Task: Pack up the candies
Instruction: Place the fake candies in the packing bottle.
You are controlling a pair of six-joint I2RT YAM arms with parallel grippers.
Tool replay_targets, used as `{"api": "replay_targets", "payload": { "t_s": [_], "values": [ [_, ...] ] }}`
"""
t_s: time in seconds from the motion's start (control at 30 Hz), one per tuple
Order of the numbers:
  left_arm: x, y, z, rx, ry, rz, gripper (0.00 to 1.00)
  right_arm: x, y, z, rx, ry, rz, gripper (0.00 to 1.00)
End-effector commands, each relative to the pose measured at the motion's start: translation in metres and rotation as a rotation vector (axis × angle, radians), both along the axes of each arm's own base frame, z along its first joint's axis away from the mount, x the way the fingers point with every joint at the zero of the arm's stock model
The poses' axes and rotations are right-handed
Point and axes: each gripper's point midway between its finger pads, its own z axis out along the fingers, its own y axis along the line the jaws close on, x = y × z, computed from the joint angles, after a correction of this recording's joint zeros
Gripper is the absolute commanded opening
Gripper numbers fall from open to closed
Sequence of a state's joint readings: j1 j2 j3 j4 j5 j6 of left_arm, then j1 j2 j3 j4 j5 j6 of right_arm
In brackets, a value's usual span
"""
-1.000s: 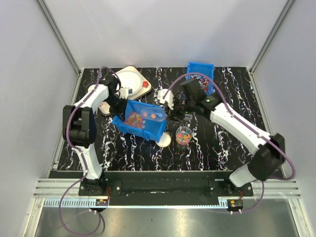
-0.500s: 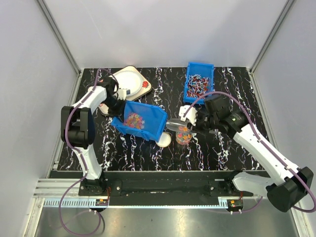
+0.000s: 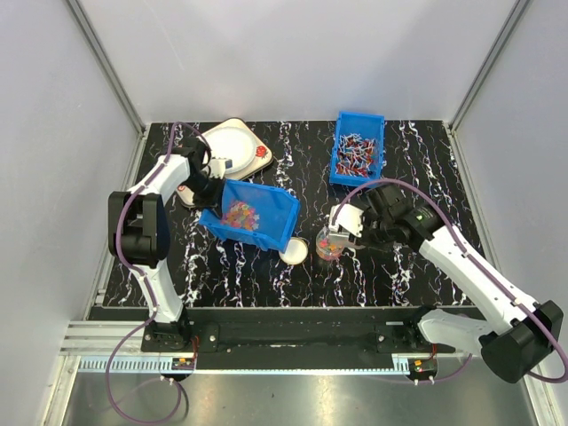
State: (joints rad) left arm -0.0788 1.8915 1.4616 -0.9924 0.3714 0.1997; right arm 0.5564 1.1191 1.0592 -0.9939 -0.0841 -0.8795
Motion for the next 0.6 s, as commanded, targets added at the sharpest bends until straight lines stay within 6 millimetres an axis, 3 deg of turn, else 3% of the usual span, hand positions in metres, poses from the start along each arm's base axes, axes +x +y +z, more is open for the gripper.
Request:
{"api": "replay_targets", "payload": {
  "t_s": [0.0,0.2,0.57],
  "values": [
    [0.003,-0.013,0.028,-0.097,-0.065,0.008,0.0,0.012,-0.022,0.005,-0.134,-0.049,-0.024,0.0],
    [0.002,-0.013,0.026,-0.098,-0.059,0.009,0.0,0.015,-0.026,-0.002,-0.218,-0.056,-0.021,0.0],
    [0.001,-0.014,0.026,-0.104,-0.056,0.01,0.0,0.015,-0.014,-0.003,-0.319,-0.101,0.031,0.0]
  ]
}}
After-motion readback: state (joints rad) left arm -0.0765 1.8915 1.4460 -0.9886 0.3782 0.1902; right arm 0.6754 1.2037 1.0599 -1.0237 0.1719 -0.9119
